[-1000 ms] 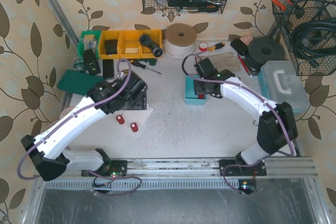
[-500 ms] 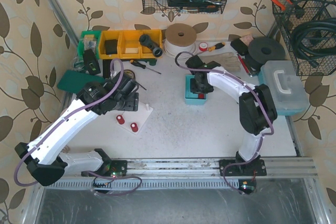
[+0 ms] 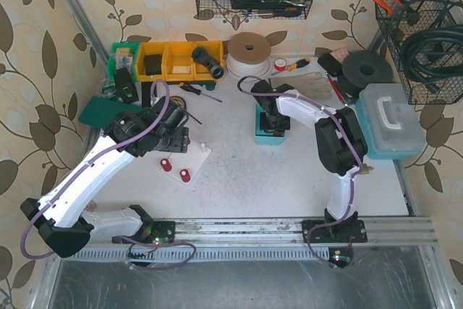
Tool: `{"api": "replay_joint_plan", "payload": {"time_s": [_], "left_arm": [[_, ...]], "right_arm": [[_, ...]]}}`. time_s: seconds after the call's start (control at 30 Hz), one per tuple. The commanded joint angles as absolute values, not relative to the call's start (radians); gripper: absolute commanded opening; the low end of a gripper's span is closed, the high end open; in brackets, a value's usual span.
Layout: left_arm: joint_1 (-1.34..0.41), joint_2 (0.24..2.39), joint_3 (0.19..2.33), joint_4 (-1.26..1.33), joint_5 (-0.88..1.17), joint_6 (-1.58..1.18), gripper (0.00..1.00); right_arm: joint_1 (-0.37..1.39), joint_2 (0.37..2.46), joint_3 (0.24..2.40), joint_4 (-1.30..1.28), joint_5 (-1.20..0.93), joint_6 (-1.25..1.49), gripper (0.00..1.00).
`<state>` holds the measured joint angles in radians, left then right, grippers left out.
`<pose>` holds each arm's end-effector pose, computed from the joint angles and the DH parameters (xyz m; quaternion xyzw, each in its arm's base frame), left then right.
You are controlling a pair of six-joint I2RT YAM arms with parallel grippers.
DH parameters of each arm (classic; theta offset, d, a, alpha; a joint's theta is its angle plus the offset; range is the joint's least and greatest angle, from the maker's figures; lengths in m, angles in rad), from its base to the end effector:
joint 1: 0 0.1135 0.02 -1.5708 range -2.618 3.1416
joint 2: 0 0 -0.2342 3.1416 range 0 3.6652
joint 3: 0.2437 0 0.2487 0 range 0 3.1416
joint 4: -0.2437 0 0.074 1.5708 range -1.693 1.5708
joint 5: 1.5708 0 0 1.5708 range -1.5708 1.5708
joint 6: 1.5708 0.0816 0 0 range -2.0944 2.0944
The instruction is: Install the large spring
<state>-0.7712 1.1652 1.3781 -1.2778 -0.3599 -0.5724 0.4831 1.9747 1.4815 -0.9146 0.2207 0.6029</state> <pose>0.1804 -0.1353 0.3068 0.0500 0.9523 -0.0176 0.3006 0.3430 0.1598 0.1159 0.0683 0.9883 -0.0522 0.1260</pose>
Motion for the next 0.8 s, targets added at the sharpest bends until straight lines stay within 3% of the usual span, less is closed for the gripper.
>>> {"api": "replay_joint_plan", "payload": {"time_s": [0.0, 0.27, 0.5, 0.77], "left_arm": [[-0.757, 1.150, 1.400, -1.302, -0.358, -0.549, 0.82], [-0.750, 1.155, 1.396, -1.290, -0.356, -0.548, 0.83], [-0.749, 1.166, 1.394, -1.274, -0.341, -0.547, 0.82], [-0.749, 1.163, 1.392, -1.272, -0.336, -0.554, 0.83]], "right_arm": [[0.487, 2.021, 1.525, -0.943, 0.216, 0.625, 0.26], [0.486, 1.987, 1.524, -0.837, 0.122, 0.618, 0.31], [0.486, 1.940, 1.533, -0.902, 0.251, 0.576, 0.32], [0.482, 2.000, 1.535, -0.954, 0.226, 0.595, 0.38]]}}
